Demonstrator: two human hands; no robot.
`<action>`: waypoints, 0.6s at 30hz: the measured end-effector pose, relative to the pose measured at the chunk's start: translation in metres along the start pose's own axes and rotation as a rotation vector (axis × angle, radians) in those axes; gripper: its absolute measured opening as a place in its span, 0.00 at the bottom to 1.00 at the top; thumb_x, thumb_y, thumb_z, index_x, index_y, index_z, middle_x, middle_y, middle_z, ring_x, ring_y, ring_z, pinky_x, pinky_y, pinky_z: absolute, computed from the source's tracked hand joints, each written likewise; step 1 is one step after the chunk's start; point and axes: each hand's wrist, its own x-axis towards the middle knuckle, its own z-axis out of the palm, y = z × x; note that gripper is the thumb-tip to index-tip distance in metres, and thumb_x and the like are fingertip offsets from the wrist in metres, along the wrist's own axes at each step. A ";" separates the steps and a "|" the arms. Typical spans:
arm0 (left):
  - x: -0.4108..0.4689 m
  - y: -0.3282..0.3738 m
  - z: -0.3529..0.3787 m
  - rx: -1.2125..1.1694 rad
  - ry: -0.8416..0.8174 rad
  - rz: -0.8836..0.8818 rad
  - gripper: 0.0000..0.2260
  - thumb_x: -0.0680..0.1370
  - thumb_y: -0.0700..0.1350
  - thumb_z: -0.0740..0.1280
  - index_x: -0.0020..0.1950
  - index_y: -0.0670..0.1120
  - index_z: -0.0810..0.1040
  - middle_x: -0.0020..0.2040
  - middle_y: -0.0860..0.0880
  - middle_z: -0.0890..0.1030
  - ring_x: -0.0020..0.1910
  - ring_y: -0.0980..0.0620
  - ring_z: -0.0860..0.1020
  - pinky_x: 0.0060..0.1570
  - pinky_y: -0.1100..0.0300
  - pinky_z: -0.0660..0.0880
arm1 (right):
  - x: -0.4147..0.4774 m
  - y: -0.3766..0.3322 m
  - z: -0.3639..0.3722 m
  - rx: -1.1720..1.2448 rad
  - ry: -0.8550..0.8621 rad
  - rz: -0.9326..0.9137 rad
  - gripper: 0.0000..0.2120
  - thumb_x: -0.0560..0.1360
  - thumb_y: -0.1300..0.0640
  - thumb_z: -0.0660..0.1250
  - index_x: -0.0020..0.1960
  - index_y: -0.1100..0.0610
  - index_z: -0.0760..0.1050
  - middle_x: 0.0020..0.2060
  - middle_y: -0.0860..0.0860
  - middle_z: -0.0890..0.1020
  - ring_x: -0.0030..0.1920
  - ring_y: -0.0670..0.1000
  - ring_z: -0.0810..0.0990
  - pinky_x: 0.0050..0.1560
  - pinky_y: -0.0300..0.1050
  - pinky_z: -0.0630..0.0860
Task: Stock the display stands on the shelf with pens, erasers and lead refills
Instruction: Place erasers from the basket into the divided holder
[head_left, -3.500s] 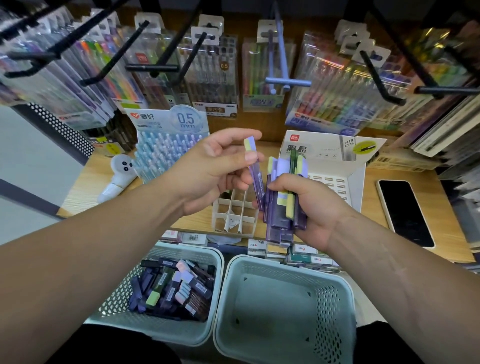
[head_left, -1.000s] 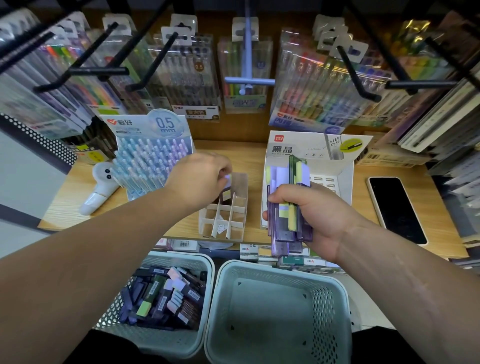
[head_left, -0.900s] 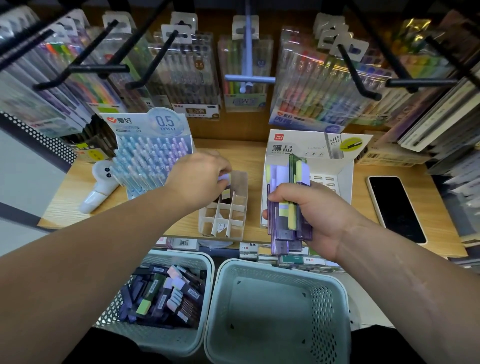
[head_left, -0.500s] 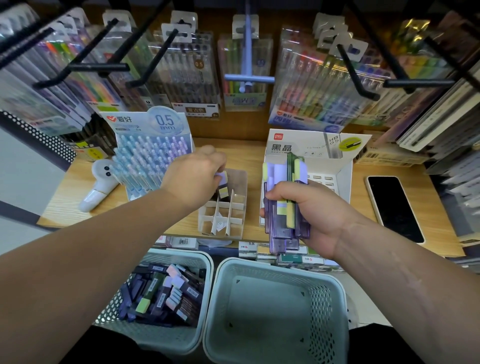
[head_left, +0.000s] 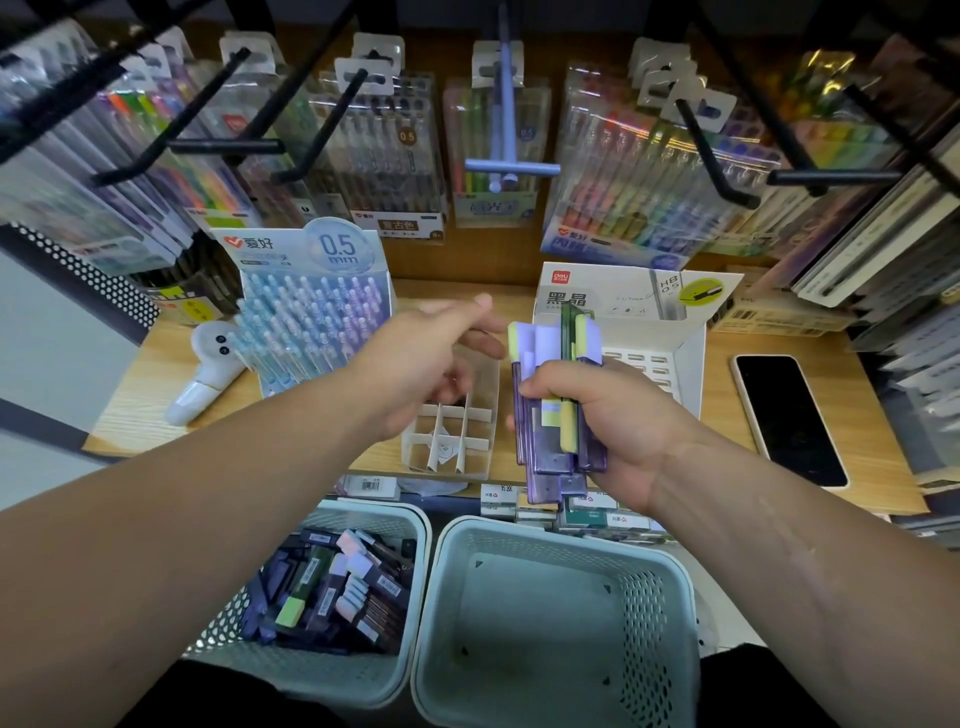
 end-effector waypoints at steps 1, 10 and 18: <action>-0.006 0.002 0.002 -0.072 -0.086 -0.072 0.11 0.82 0.52 0.65 0.54 0.45 0.80 0.38 0.46 0.81 0.27 0.51 0.72 0.27 0.59 0.64 | 0.000 0.000 0.001 -0.006 -0.006 0.003 0.05 0.72 0.65 0.69 0.43 0.57 0.81 0.36 0.58 0.82 0.35 0.56 0.80 0.43 0.51 0.78; -0.019 0.000 -0.010 -0.039 -0.133 0.015 0.07 0.81 0.39 0.65 0.43 0.41 0.77 0.33 0.44 0.77 0.28 0.52 0.73 0.28 0.60 0.68 | 0.003 0.002 0.011 -0.004 -0.063 -0.004 0.08 0.72 0.66 0.68 0.43 0.57 0.84 0.37 0.58 0.83 0.34 0.57 0.80 0.37 0.47 0.77; -0.027 0.000 -0.003 -0.055 -0.083 0.018 0.05 0.81 0.37 0.64 0.45 0.40 0.75 0.33 0.40 0.77 0.26 0.48 0.75 0.26 0.60 0.74 | 0.003 0.005 0.018 -0.173 0.036 -0.132 0.07 0.70 0.64 0.76 0.47 0.56 0.84 0.40 0.56 0.87 0.39 0.53 0.85 0.41 0.49 0.82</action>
